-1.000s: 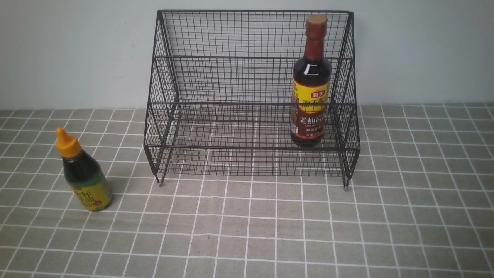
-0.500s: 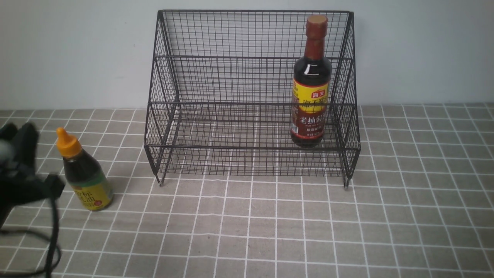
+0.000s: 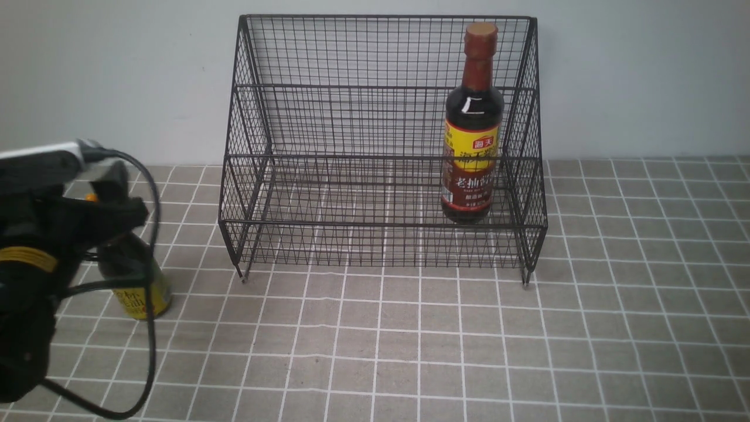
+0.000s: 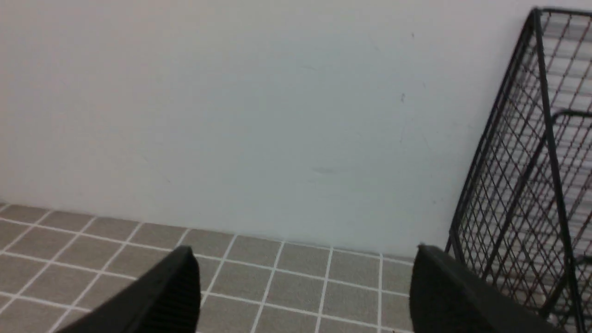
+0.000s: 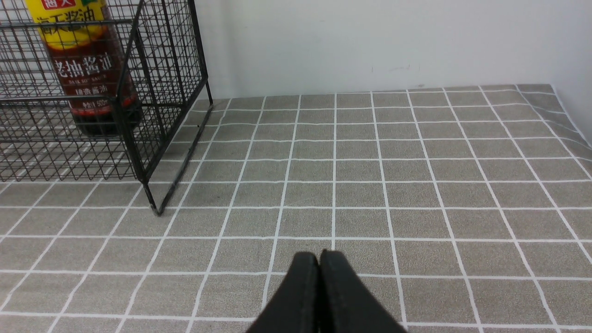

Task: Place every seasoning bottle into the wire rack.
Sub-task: Use the left arm to grab the condiment bottle closest to it, then use the left arm to put the condiment bottle back on the shelf

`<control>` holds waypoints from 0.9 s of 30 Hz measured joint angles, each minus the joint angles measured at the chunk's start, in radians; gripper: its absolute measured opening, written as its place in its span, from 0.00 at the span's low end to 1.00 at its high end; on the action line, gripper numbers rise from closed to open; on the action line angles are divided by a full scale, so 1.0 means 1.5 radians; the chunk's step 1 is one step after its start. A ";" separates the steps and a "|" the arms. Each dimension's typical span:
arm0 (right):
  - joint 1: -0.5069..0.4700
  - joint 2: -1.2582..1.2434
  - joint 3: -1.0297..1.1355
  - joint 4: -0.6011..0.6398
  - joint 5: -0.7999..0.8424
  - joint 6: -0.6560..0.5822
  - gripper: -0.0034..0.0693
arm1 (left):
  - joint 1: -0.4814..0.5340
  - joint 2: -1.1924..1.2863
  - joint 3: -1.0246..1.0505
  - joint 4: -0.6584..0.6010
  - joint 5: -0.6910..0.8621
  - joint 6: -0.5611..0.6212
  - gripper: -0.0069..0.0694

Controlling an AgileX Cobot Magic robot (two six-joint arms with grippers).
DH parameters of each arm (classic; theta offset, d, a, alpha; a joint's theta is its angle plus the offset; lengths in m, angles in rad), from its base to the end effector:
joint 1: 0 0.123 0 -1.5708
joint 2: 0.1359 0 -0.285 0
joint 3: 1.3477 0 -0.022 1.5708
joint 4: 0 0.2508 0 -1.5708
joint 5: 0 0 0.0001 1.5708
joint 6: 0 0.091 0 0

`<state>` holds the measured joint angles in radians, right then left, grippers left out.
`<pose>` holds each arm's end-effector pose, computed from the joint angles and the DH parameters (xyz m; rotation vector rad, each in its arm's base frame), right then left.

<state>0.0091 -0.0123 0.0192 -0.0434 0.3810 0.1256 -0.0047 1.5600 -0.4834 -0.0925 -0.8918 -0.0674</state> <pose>0.0523 -0.0010 0.1732 0.0824 1.8696 0.0500 0.2820 0.0052 0.1991 -0.1551 1.6632 -0.0384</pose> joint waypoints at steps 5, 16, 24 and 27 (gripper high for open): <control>0.000 0.000 0.000 0.000 0.000 -0.002 0.03 | 0.000 0.073 -0.006 0.010 -0.016 0.000 0.80; 0.000 0.000 0.000 0.000 0.000 -0.004 0.03 | 0.000 0.053 -0.006 0.040 0.031 -0.003 0.45; 0.000 0.000 0.000 0.000 0.000 -0.004 0.03 | 0.000 -0.107 -0.071 0.122 0.218 -0.039 0.45; 0.000 0.000 0.000 0.000 0.000 -0.004 0.03 | 0.000 -0.164 -0.102 0.186 0.276 -0.055 0.45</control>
<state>0.0091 -0.0123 0.0192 -0.0434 0.3810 0.1189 -0.0047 1.3145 -0.6365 0.1859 -0.4776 -0.1495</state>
